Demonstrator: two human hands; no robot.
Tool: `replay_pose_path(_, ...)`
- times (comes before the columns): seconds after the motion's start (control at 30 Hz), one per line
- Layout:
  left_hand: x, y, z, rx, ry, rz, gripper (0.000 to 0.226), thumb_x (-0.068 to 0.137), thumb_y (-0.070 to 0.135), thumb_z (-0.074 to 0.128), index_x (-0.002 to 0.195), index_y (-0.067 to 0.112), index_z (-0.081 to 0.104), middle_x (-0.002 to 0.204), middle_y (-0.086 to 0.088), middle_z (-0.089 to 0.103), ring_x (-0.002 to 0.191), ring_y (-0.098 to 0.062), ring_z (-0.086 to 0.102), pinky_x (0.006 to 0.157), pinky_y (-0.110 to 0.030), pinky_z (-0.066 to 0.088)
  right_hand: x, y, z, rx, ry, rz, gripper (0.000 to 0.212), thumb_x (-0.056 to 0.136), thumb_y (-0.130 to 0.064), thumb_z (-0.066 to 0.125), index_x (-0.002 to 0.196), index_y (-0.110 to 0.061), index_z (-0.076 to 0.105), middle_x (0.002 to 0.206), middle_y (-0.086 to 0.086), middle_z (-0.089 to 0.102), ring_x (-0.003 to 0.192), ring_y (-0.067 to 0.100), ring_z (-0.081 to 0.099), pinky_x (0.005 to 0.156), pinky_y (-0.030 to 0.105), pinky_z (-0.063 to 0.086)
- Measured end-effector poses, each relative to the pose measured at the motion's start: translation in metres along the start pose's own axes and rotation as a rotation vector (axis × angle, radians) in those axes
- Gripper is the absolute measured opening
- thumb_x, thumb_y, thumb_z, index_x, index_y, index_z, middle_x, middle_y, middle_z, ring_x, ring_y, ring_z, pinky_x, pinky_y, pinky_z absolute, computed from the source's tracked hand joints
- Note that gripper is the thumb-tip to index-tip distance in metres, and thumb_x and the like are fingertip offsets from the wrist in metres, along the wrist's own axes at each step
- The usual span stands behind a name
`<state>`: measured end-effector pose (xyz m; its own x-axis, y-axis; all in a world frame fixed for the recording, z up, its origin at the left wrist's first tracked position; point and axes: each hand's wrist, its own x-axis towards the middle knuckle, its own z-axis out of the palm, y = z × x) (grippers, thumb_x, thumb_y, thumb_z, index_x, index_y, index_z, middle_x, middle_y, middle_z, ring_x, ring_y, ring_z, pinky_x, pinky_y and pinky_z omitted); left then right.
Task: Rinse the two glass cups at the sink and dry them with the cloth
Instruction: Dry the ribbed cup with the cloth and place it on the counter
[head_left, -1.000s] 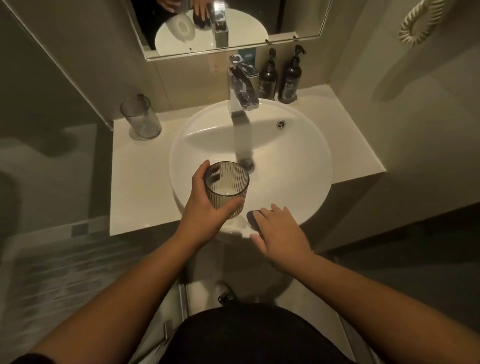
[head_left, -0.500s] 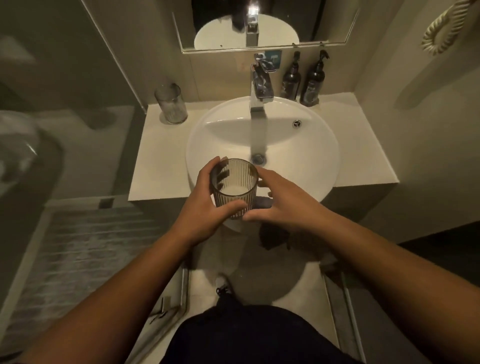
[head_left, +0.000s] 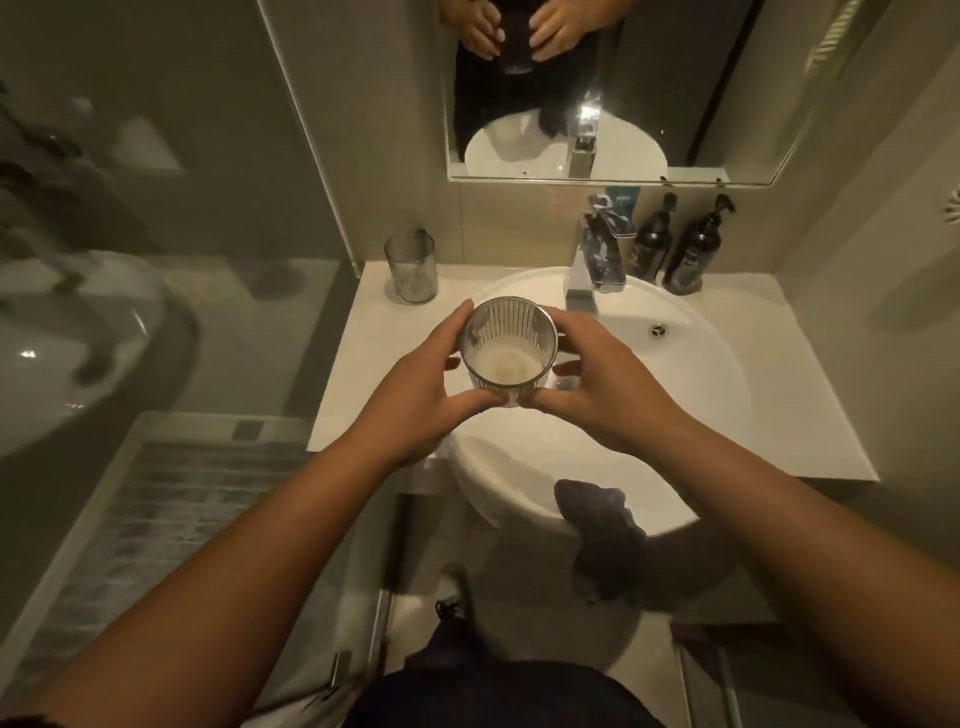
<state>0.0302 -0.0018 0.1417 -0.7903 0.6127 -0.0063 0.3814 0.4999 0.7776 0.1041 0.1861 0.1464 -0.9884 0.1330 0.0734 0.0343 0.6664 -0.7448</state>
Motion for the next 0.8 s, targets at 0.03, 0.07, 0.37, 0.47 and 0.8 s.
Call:
replay_pose_path(0.03, 0.012, -0.008, -0.003, -0.03, 0.013, -0.003, 0.094, 0.08, 0.037, 0.08, 0.155, 0.031, 0.023, 0.155, 0.005, 0.043, 0.134, -0.018, 0.051, 0.112, -0.041, 0.043, 0.013, 0.001, 0.002, 0.002, 0.002, 0.001, 0.08, 0.072, -0.032, 0.084, 0.139, -0.028, 0.041, 0.132, -0.007, 0.051, 0.101, -0.003, 0.051, 0.079, 0.006, 0.044)
replay_pose_path(0.07, 0.025, -0.016, -0.006, -0.063, 0.019, -0.005, 0.092, 0.079, 0.036, 0.081, 0.154, 0.032, 0.028, 0.152, 0.006, 0.047, 0.131, -0.017, 0.053, 0.111, -0.042, 0.045, 0.027, 0.003, 0.004, 0.004, 0.006, 0.006, 0.08, 0.072, -0.032, 0.084, 0.139, -0.028, 0.041, 0.131, -0.006, 0.051, 0.104, 0.0, 0.051, 0.083, 0.01, 0.045)
replay_pose_path(0.37, 0.164, -0.07, -0.027, -0.146, -0.002, 0.062, 0.079, 0.082, 0.023, 0.08, 0.149, 0.029, 0.039, 0.133, 0.014, 0.048, 0.123, -0.004, 0.05, 0.11, -0.029, 0.042, 0.155, 0.038, 0.023, 0.0, 0.126, 0.119, 0.074, 0.072, -0.033, 0.082, 0.135, -0.03, 0.044, 0.128, -0.01, 0.057, 0.105, 0.007, 0.057, 0.088, 0.03, 0.05)
replay_pose_path(0.47, 0.205, -0.086, -0.026, -0.154, -0.007, 0.061, 0.074, 0.08, 0.025, 0.081, 0.144, 0.034, 0.044, 0.13, 0.012, 0.053, 0.118, -0.001, 0.053, 0.106, -0.031, 0.044, 0.194, 0.058, 0.029, 0.009, 0.14, 0.146, 0.073, 0.072, -0.028, 0.08, 0.136, -0.028, 0.044, 0.128, -0.006, 0.057, 0.107, 0.012, 0.059, 0.091, 0.039, 0.052)
replay_pose_path(0.8, 0.307, -0.135, 0.014, -0.18, 0.006, -0.057, 0.084, 0.06, 0.05, 0.077, 0.138, 0.032, 0.05, 0.128, 0.005, 0.064, 0.119, -0.01, 0.06, 0.105, -0.038, 0.048, 0.288, 0.122, 0.05, -0.033, 0.158, 0.328, 0.062, 0.075, -0.013, 0.077, 0.129, -0.019, 0.048, 0.124, 0.003, 0.06, 0.109, 0.021, 0.059, 0.094, 0.039, 0.049)
